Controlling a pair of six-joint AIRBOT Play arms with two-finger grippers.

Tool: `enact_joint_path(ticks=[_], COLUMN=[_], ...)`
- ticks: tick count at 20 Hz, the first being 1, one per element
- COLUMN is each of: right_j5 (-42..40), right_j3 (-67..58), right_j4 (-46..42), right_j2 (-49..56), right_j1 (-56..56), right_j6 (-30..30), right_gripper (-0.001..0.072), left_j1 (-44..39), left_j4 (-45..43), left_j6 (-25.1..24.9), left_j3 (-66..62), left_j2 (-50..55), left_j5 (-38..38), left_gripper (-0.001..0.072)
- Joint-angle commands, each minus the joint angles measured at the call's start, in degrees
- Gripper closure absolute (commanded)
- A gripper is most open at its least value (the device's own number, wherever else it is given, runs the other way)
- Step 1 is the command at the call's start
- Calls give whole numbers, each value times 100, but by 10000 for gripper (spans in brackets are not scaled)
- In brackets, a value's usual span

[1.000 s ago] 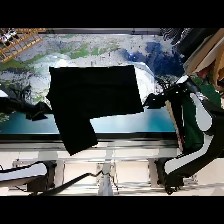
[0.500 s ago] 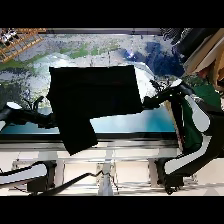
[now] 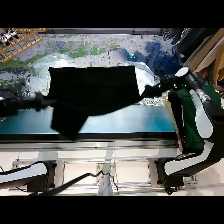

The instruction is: Fold the clothes and pants, and hang the long-sleeved shirts on hangers.

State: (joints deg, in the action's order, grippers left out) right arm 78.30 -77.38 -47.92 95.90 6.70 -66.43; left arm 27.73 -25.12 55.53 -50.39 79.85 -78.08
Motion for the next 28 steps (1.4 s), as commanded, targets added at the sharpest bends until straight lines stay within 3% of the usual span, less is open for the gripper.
enact_joint_path(ticks=[1, 6, 9, 10, 11, 12, 15, 17, 21, 25, 27, 28], right_j5=[-813, -1895, -2308, -2328, -2345, -2334, -2074, -1451, -986, -870, -645, -566], right_j3=[-874, -2103, -2608, -2734, -2785, -2798, -2844, -2826, -2828, -2835, -2914, -3034], right_j4=[212, 479, 481, 595, 737, 785, 372, 378, 920, 1602, 1851, 1768], right_j2=[214, 1290, 1880, 2013, 2046, 2022, 2004, 2118, 2586, 3005, 3097, 3132], right_j1=[-87, -284, -282, -291, -289, -289, -125, 52, 144, 74, -11, -68], right_j6=[-706, -968, -887, -575, -175, 157, -221, -302, -46, 319, 595, 586], right_gripper=[687, 685, 676, 561, 326, 159, 143, 135, 134, 136, 165, 278], left_j1=[105, -459, -719, -785, -817, -833, -605, -439, -358, -448, -551, -634], left_j4=[1462, 2590, 2695, 2695, 2712, 2706, 2680, 2472, 1102, 450, 210, 17], left_j6=[94, 103, 98, 98, 98, 98, -332, -350, -302, -302, -306, -304], left_j3=[-1038, -2511, -3182, -3283, -3318, -3318, -3318, -3318, -3316, -3316, -3316, -3316], left_j2=[306, 1860, 2927, 3178, 3353, 3471, 3451, 3298, 2815, 2371, 2247, 2232], left_j5=[723, 1755, 2057, 2098, 2122, 2061, 1141, 476, 369, 365, 367, 367], left_gripper=[704, 704, 690, 536, 264, 175, 175, 179, 218, 219, 220, 257])
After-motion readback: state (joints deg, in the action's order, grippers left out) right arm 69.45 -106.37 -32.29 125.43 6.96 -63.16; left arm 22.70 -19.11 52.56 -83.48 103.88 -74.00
